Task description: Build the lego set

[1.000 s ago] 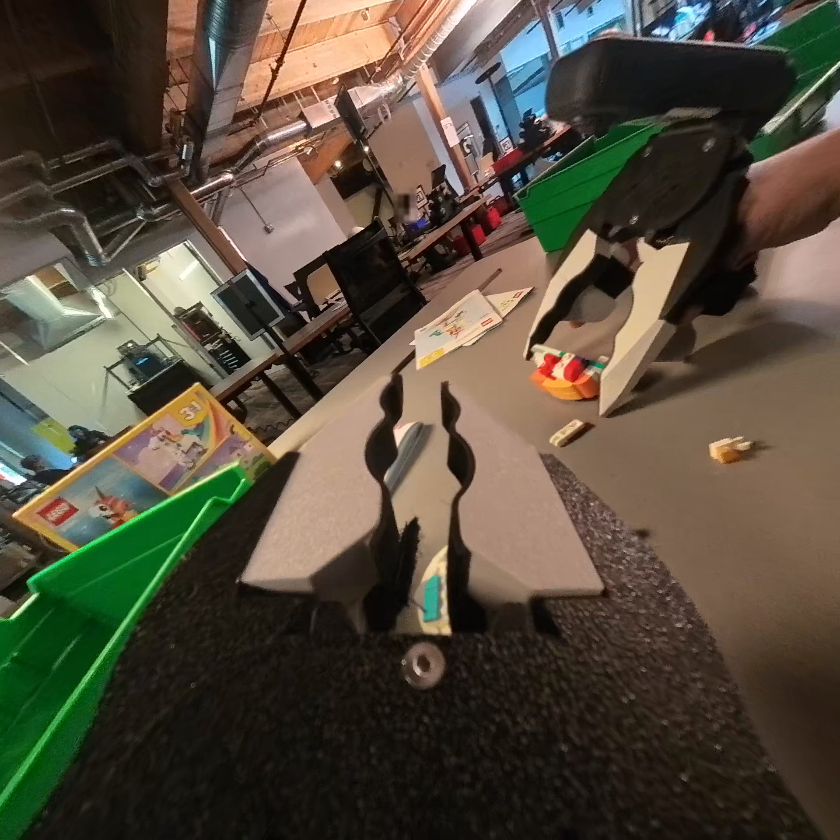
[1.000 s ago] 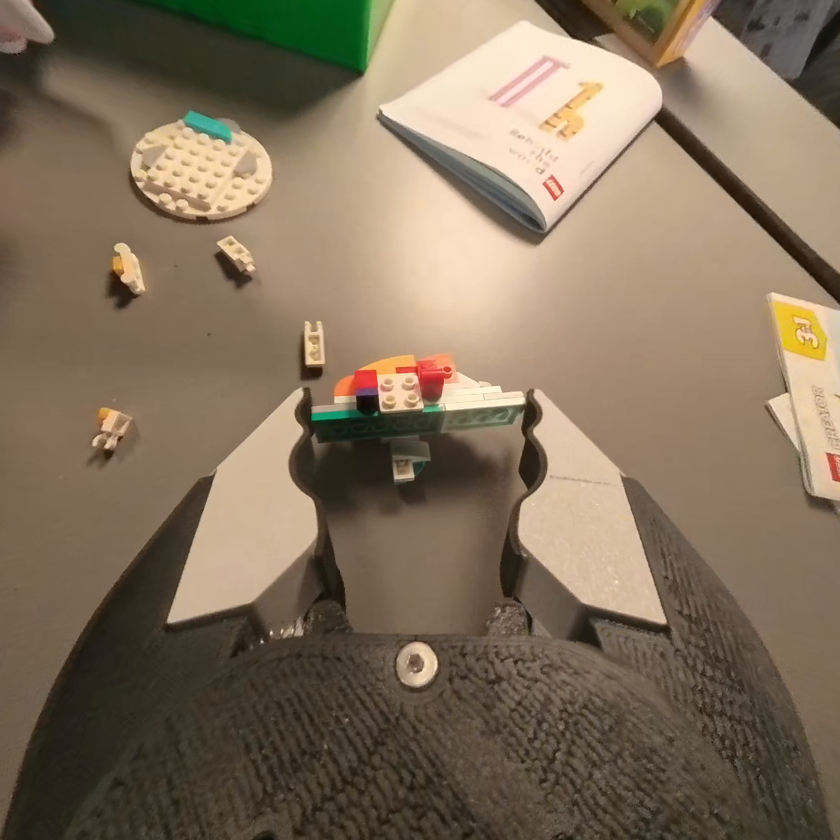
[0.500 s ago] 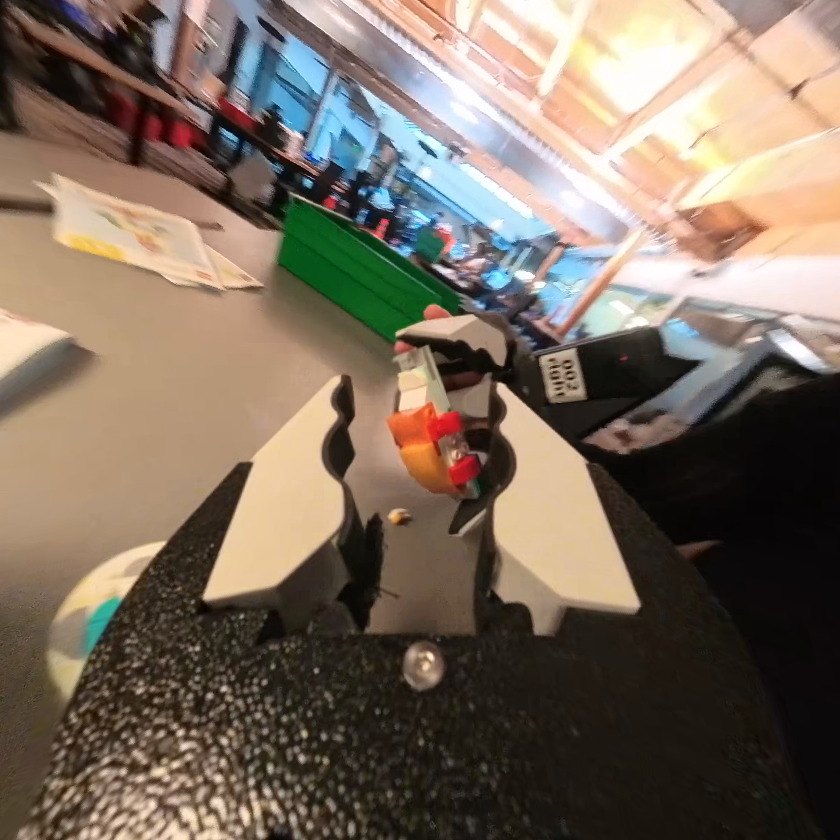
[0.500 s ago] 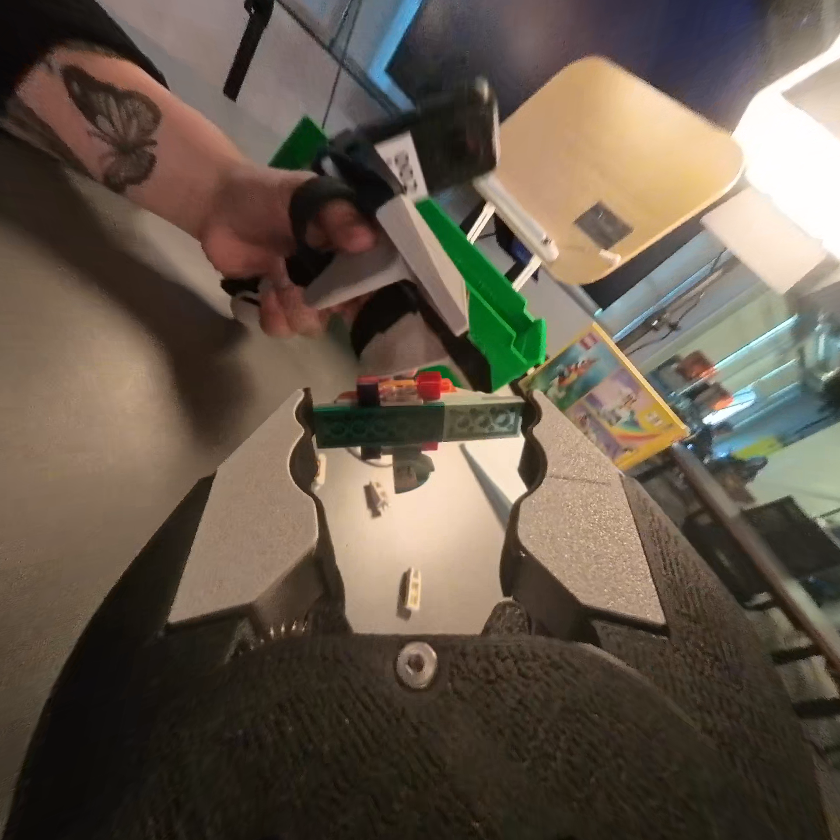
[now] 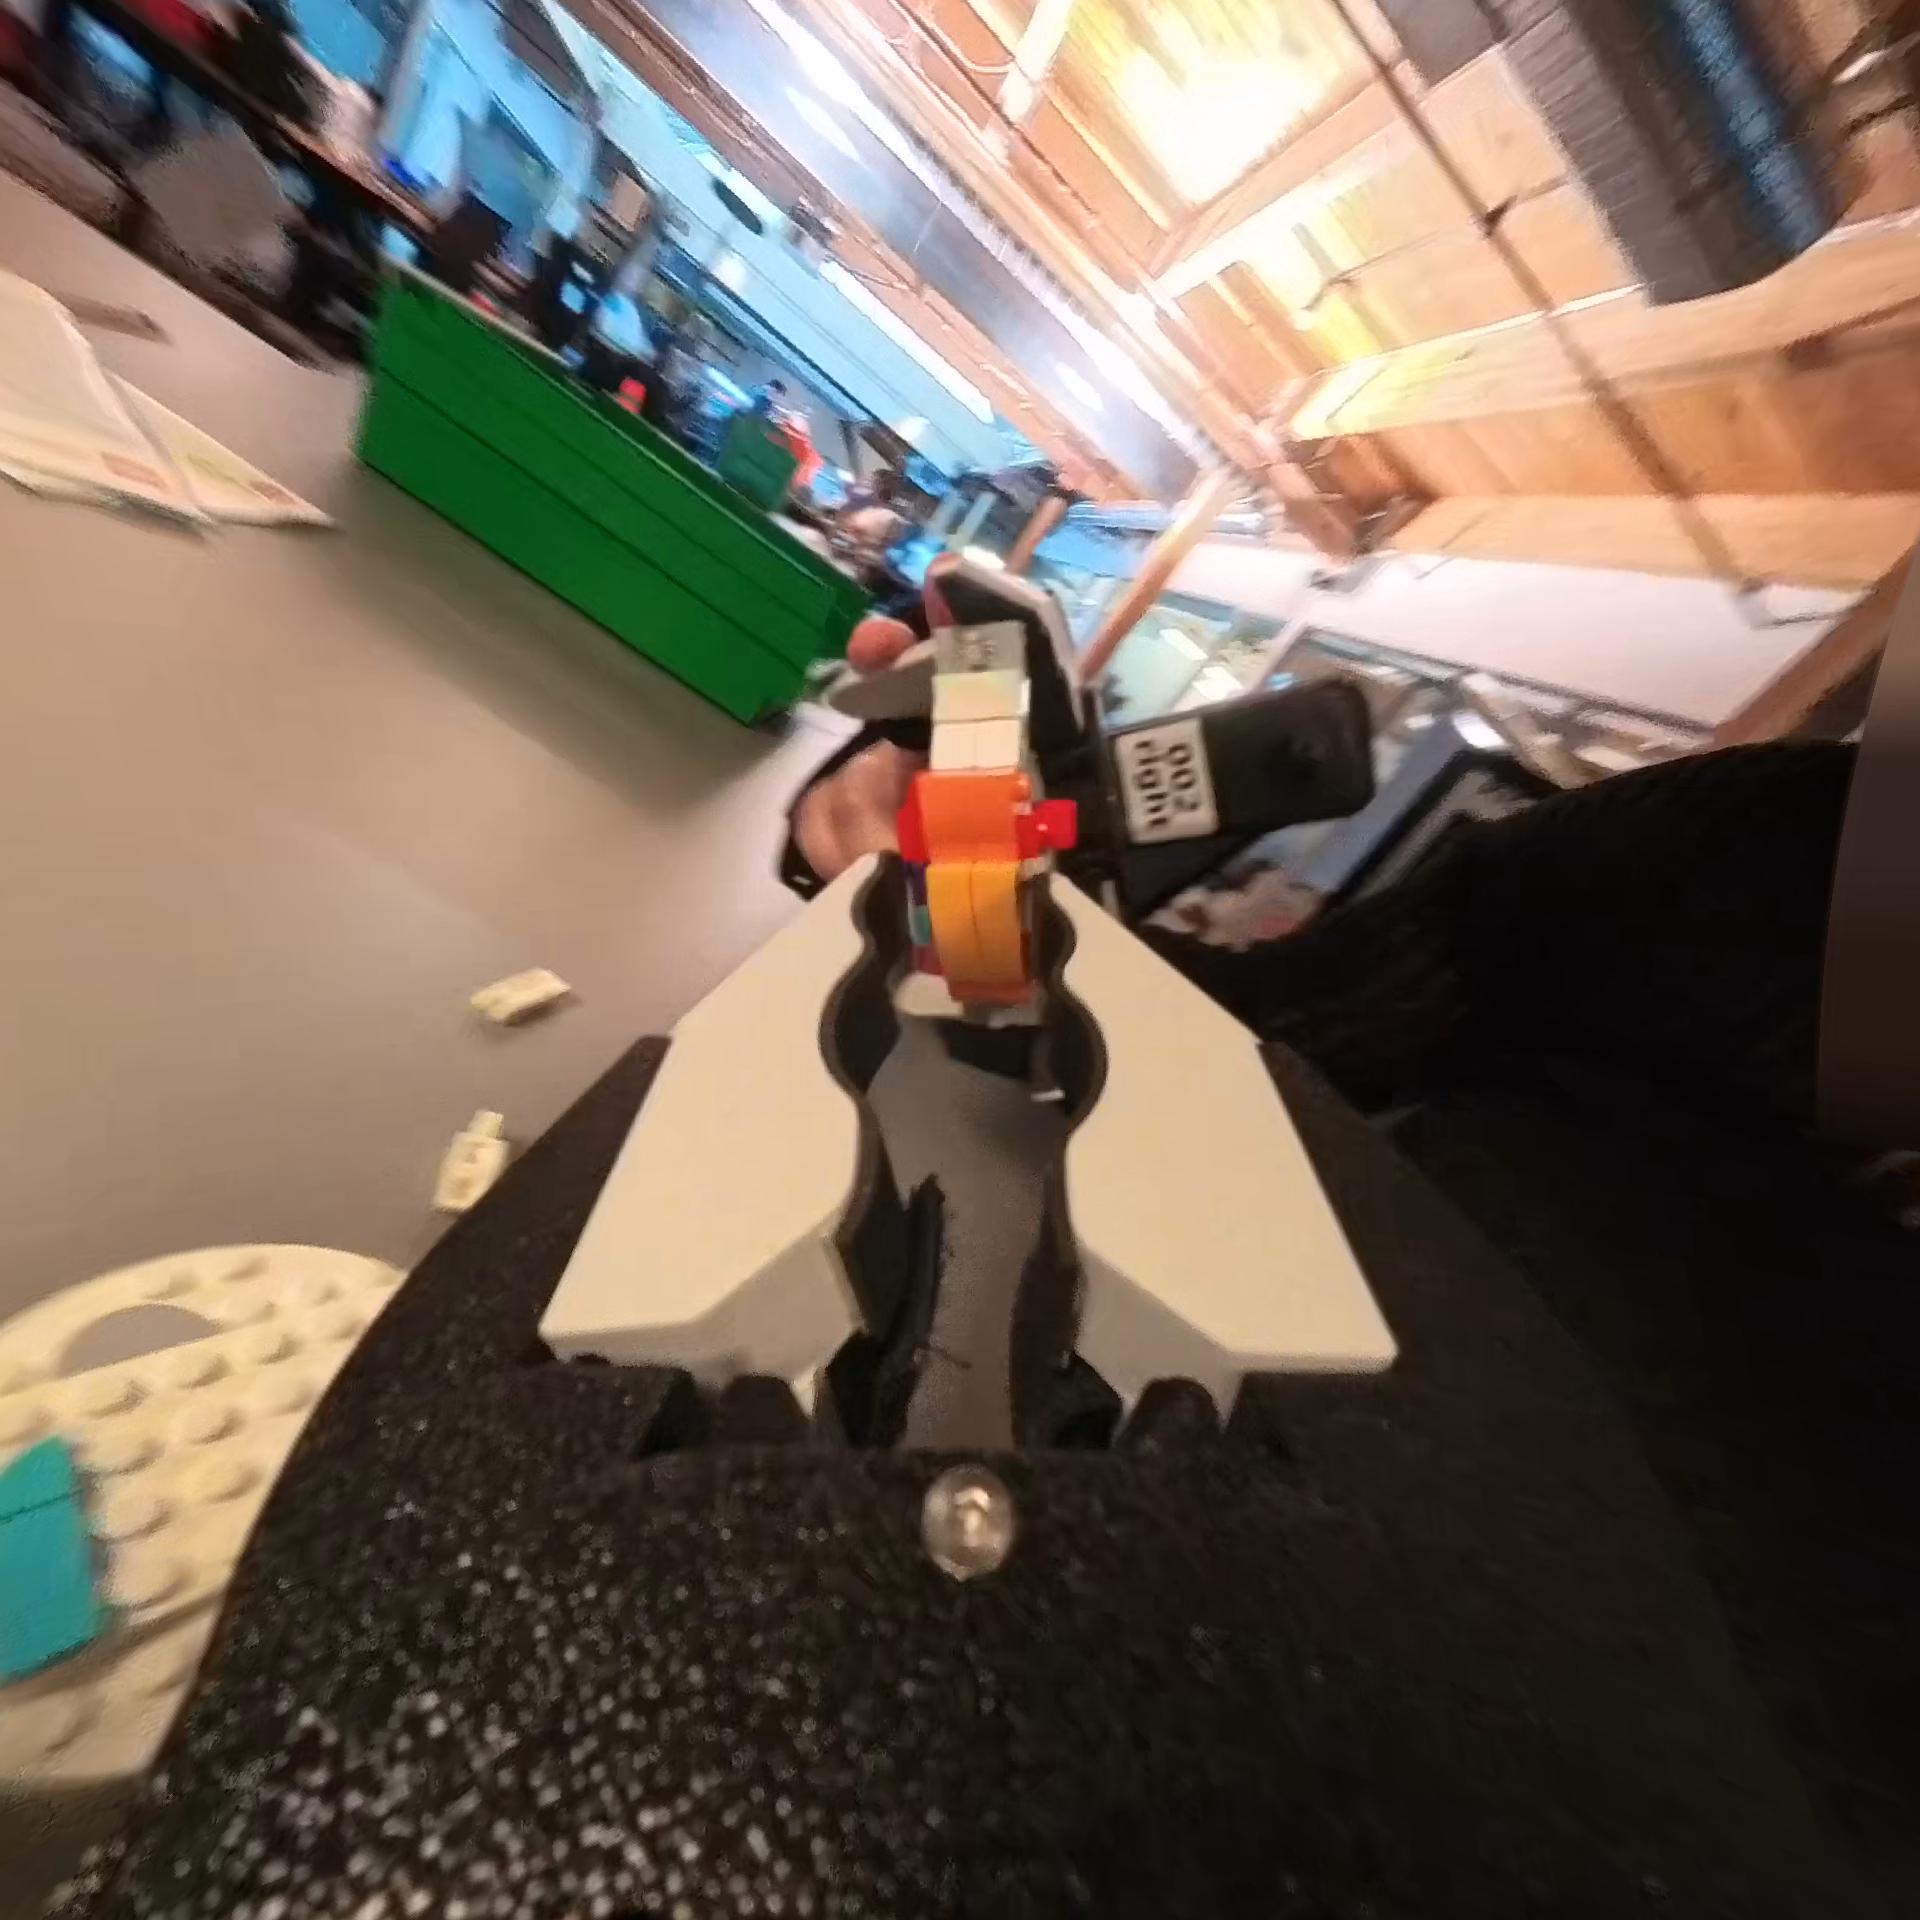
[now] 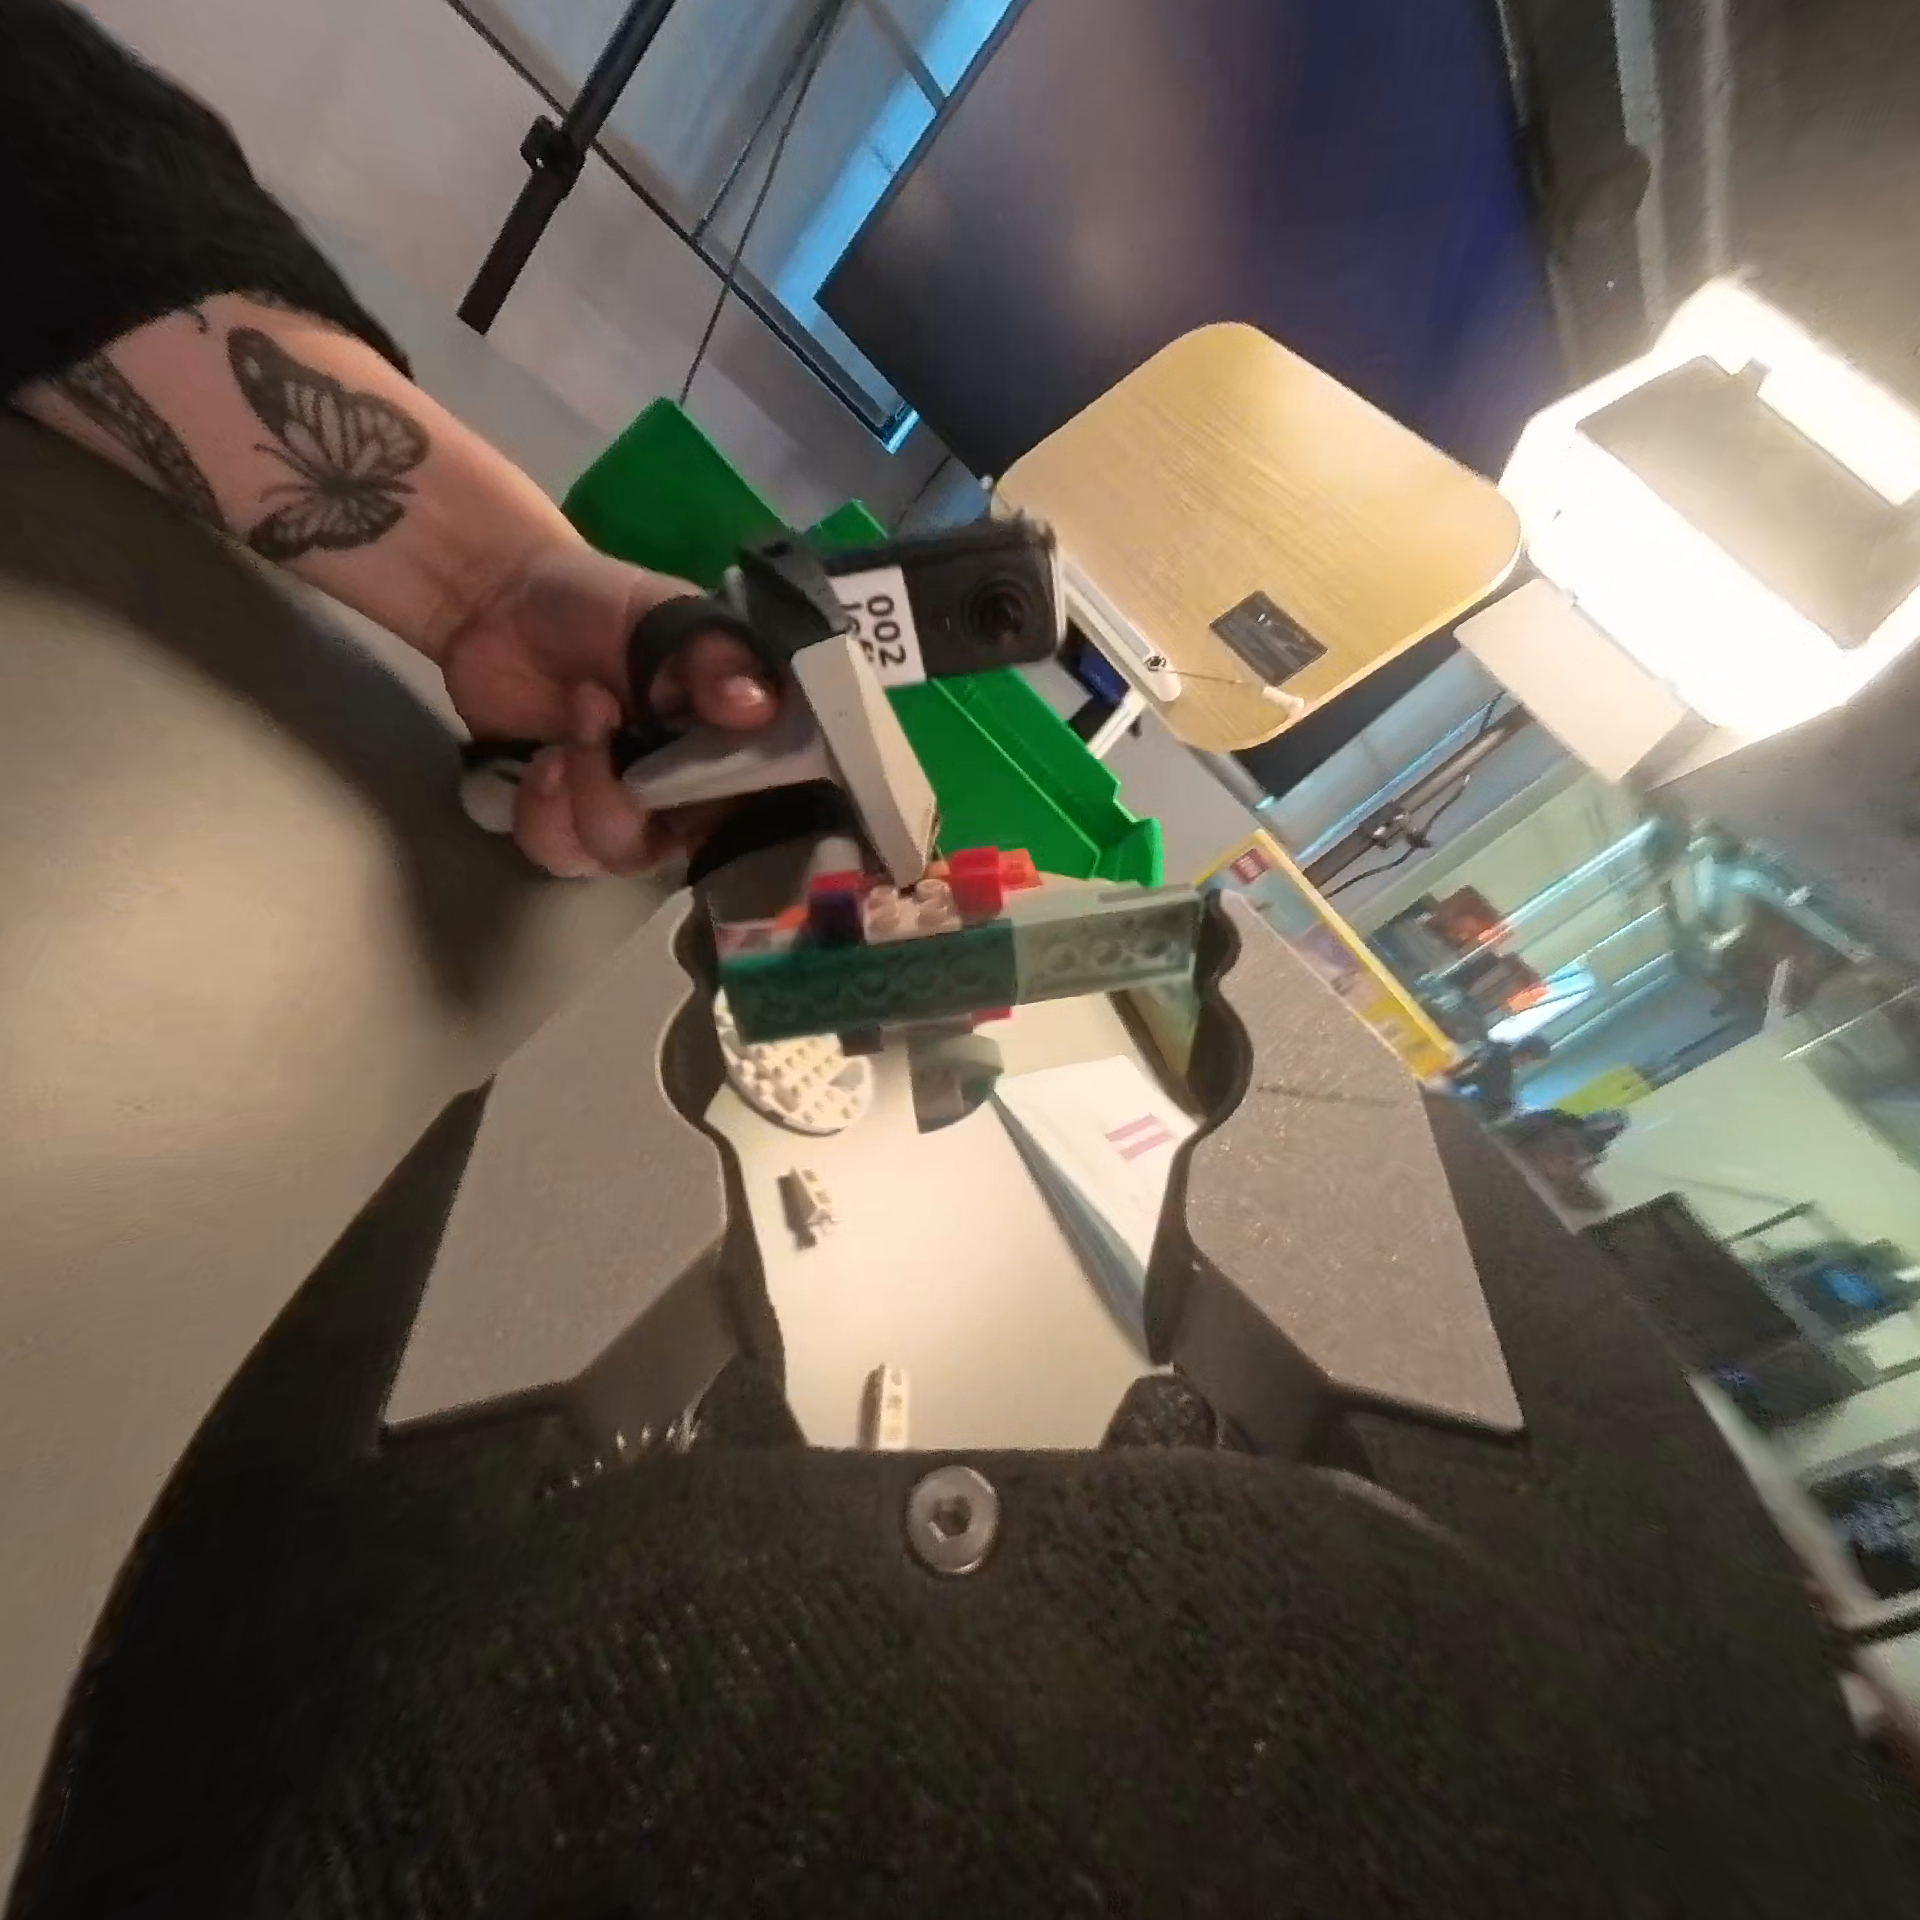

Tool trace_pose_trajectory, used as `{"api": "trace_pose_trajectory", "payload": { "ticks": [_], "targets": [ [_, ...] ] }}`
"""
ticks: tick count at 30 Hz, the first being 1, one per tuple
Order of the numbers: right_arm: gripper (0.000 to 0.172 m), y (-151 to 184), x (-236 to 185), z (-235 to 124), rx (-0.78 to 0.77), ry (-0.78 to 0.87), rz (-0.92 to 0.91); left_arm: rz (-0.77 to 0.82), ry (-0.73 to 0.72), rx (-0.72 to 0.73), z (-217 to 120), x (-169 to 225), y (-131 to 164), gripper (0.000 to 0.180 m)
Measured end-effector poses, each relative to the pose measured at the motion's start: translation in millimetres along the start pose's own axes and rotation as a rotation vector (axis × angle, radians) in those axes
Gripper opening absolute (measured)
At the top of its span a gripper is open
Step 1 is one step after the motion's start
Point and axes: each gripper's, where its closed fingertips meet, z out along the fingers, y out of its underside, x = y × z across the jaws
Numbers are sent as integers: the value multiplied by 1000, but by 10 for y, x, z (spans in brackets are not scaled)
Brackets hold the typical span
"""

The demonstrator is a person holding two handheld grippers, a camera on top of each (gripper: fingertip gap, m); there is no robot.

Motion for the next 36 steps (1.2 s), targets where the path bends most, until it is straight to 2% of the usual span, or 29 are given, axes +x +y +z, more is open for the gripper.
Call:
{"api": "trace_pose_trajectory", "payload": {
  "ticks": [3,6,8,10,11,15,18,22,24,27,29,31,36],
  "targets": [
    [88,14,83,-48,36,-73,340,220,-121,3,-46,-77,-71,19],
    [66,115,73,-95,17,-162,539,391,-168,2,-79,-43,-113,19],
    [58,156,-2,-102,1,-205,552,453,-157,-14,-68,13,-96,19],
    [40,117,-56,-103,23,-230,533,506,-166,-61,-50,11,-30,19],
    [37,99,-62,-103,33,-231,527,530,-165,-82,-40,15,5,19],
    [38,102,-45,-131,39,-234,524,612,-230,-116,-22,-40,34,19],
    [41,125,33,-151,46,-207,563,764,-390,-161,-74,-204,3,19],
    [46,318,96,-93,-37,-153,660,1113,-675,-273,-172,-426,-66,19],
    [46,384,79,-52,-71,-140,682,1265,-752,-335,-182,-478,-55,19],
    [53,496,108,-26,-149,-65,530,1383,-777,-421,-152,-530,28,19],
    [52,567,115,-43,-226,-14,312,1444,-799,-462,-157,-567,51,19],
    [46,649,75,-37,-307,-8,225,1502,-831,-495,-172,-602,49,20],
    [35,641,73,9,-261,-41,573,1626,-873,-515,-178,-611,26,20]
  ]
}}
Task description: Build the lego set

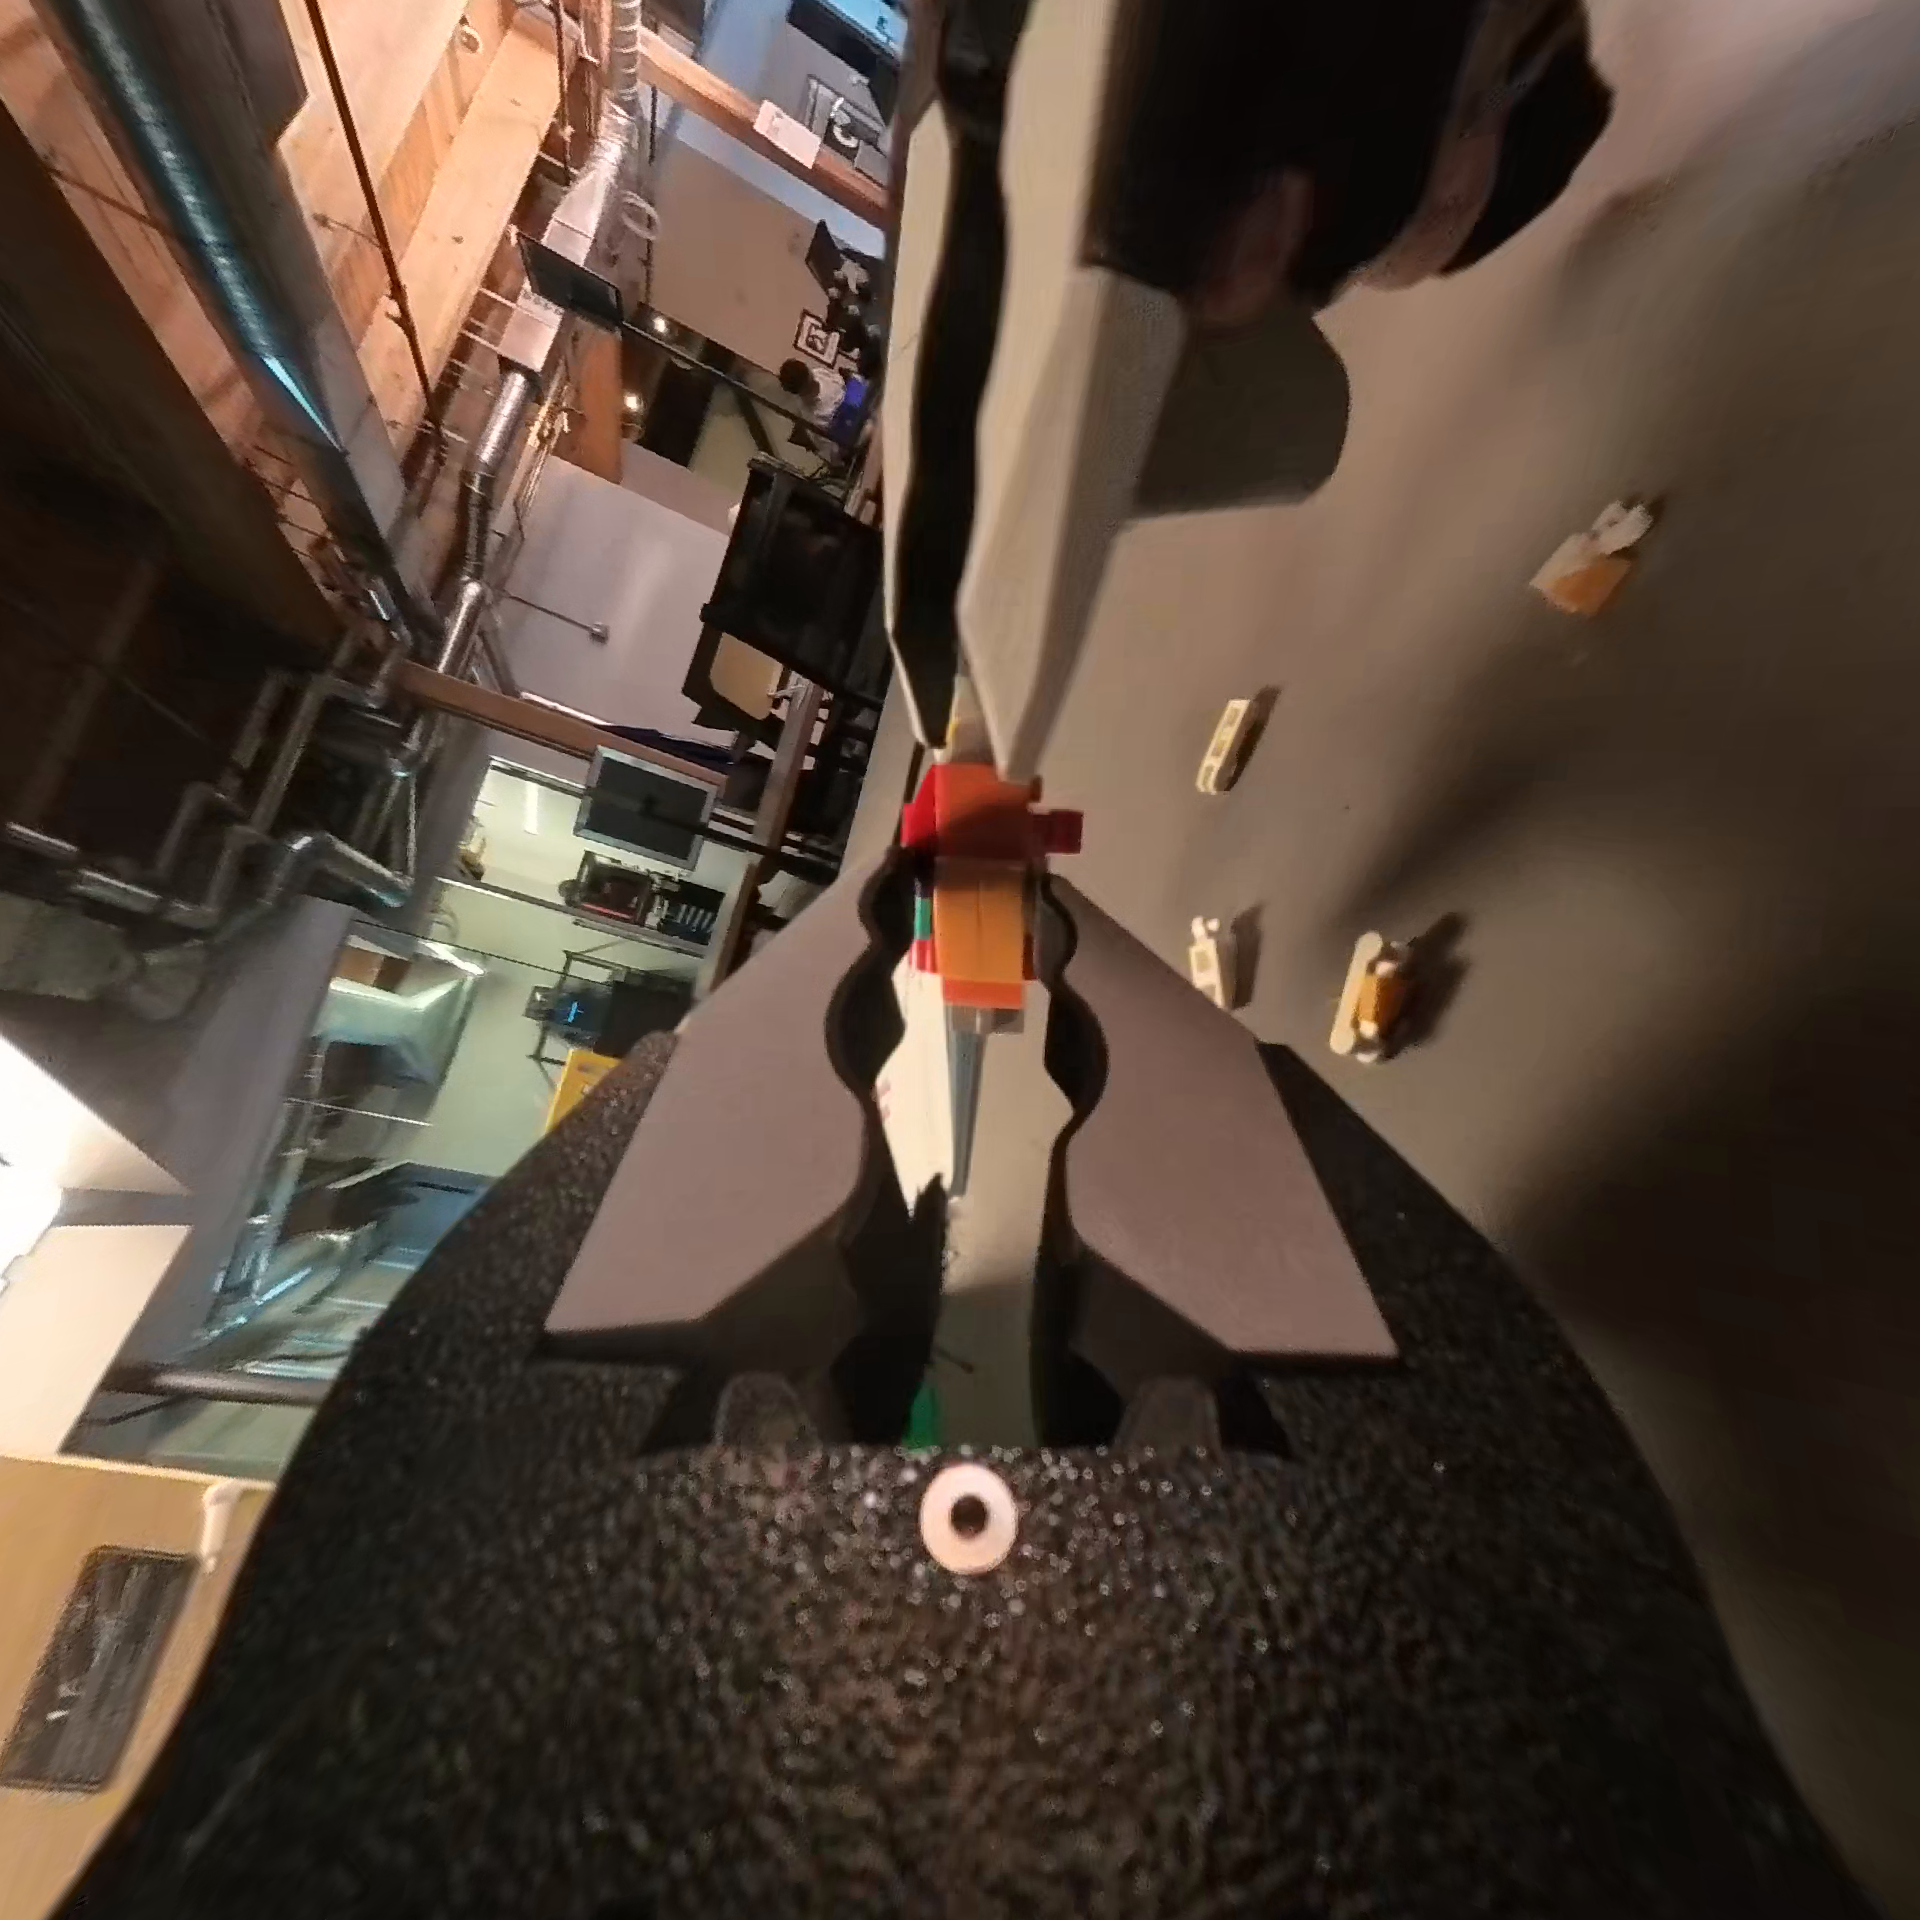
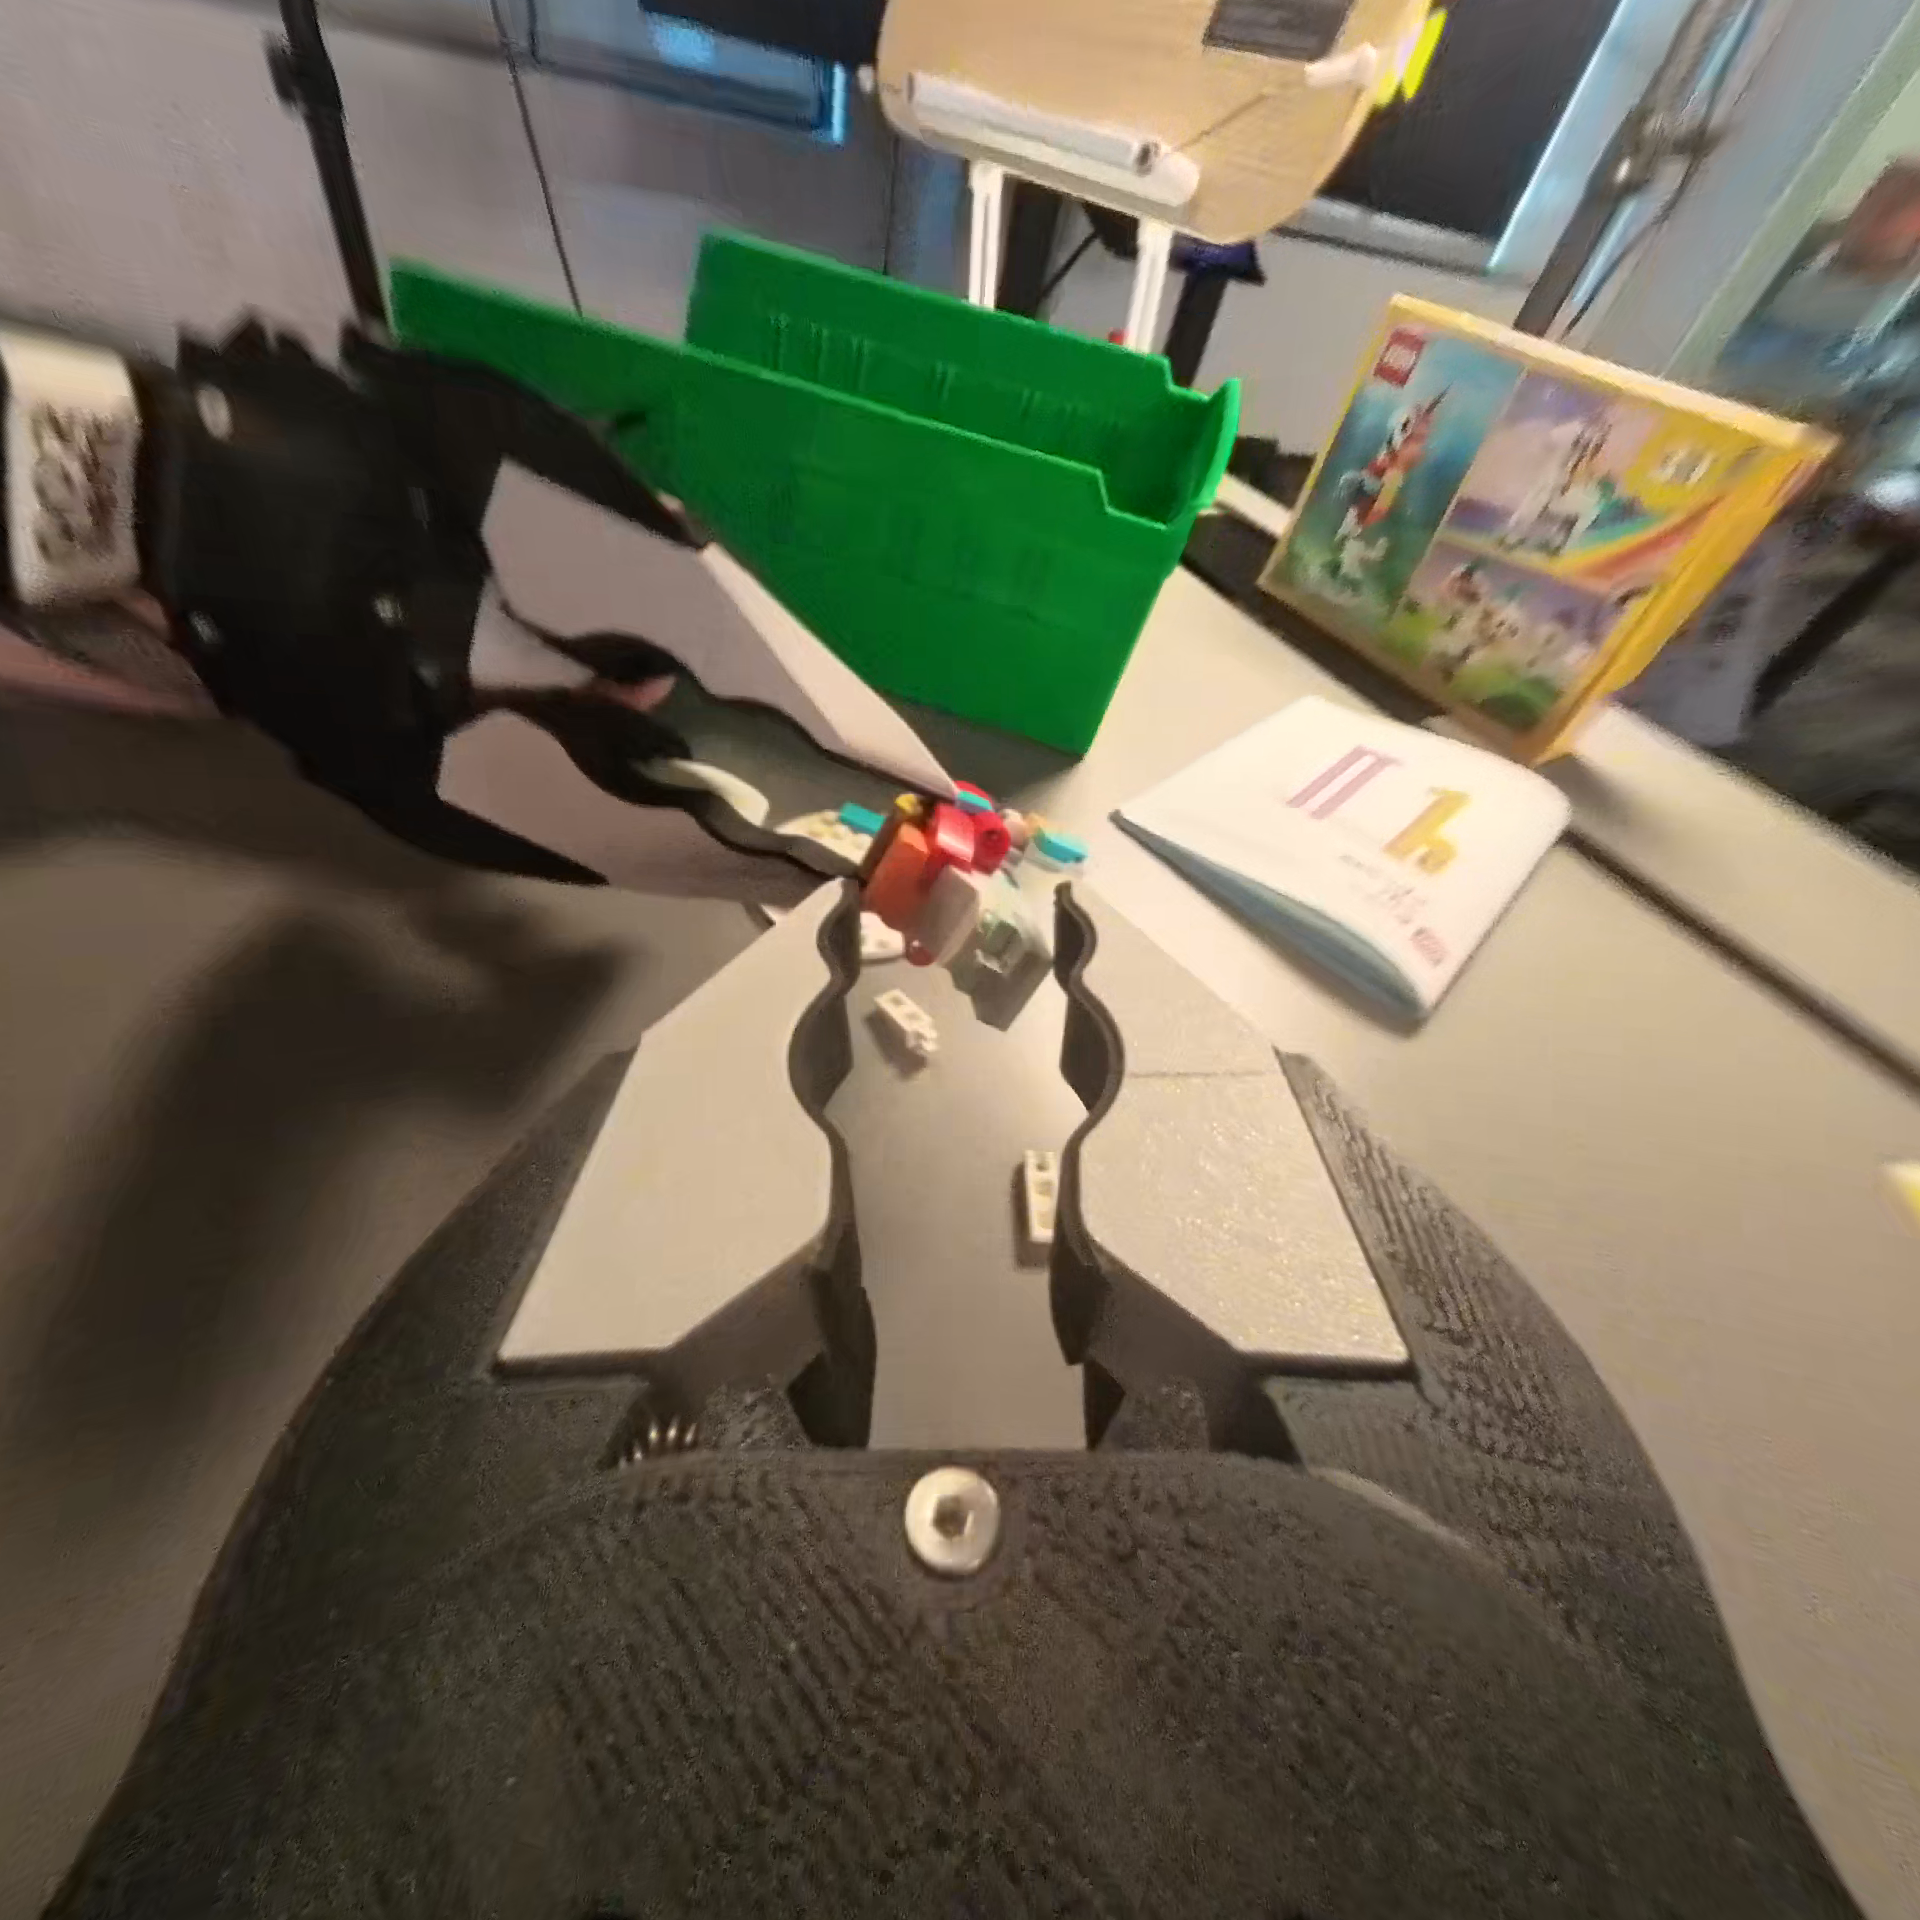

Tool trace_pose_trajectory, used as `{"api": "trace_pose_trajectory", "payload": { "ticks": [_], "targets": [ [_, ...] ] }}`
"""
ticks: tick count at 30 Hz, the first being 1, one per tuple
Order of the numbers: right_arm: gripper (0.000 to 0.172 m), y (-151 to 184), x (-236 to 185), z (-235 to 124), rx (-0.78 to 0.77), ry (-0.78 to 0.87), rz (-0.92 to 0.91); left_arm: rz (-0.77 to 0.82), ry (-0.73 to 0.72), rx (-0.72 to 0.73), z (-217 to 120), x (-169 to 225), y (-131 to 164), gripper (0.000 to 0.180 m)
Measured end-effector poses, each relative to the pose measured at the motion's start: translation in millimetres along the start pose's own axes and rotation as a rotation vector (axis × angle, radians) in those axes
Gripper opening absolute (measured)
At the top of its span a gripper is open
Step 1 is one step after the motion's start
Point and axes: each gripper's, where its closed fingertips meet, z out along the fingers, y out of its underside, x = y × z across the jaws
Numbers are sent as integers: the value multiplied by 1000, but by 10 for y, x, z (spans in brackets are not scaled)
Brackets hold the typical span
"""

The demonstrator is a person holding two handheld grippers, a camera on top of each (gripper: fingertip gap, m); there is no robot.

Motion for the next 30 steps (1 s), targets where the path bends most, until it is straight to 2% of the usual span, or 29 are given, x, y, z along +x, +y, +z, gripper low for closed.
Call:
{"api": "trace_pose_trajectory", "payload": {
  "ticks": [4,10,12,17,23,27,30],
  "targets": [
    [26,-43,41,-33,59,-82,261,19,-20,0,9,0,-2,20],
    [21,-23,5,-40,73,-175,414,-1,-54,26,-9,-58,-30,20],
    [15,-23,21,-33,81,-171,429,19,-66,32,-14,-63,-42,20],
    [13,-32,31,-34,92,-171,441,42,-89,36,-5,-73,-39,20],
    [13,-85,78,-27,102,-101,391,-111,-82,32,6,-123,7,20],
    [13,-119,97,-41,114,-83,390,-96,-132,58,-36,-212,-18,36],
    [13,-130,86,-37,121,-88,405,-37,-141,79,-61,-206,-78,34]
  ]
}}
